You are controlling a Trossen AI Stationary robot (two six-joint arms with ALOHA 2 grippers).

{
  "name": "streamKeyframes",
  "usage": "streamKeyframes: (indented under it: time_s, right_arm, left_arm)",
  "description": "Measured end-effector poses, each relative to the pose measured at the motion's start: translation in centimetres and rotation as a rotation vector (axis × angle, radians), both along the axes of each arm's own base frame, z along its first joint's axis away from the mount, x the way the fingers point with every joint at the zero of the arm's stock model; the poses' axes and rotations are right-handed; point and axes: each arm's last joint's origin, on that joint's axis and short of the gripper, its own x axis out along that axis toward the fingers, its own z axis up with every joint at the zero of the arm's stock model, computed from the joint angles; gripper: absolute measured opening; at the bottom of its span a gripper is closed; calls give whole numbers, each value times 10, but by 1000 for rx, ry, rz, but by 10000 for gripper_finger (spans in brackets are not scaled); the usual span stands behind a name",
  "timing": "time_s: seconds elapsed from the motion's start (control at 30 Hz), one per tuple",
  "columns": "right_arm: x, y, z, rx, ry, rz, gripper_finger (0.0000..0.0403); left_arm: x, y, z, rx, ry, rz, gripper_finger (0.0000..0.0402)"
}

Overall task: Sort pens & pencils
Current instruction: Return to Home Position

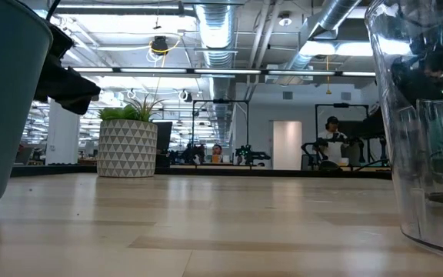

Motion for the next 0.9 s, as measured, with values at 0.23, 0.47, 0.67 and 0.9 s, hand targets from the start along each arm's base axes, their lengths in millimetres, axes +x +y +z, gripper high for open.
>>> streamKeyframes:
  time_s: [0.23, 0.47, 0.67, 0.9]
  right_arm:
    - [1, -1, -4, -11, 48, -3, 95]
    - [1, -2, -5, 14, 53, -18, 95]
    - [1, -2, -5, -9, 59, -7, 95]
    - [7, 1, 13, -116, -126, 103, 95]
  left_arm:
    - [0, 0, -2, -50, 23, 7, 45]
    - [-1, 2, -7, -146, 82, 112, 45]
    - [-1, 4, -7, -147, 87, 164, 45]
    - [0, 4, 1, -158, -6, 155, 45]
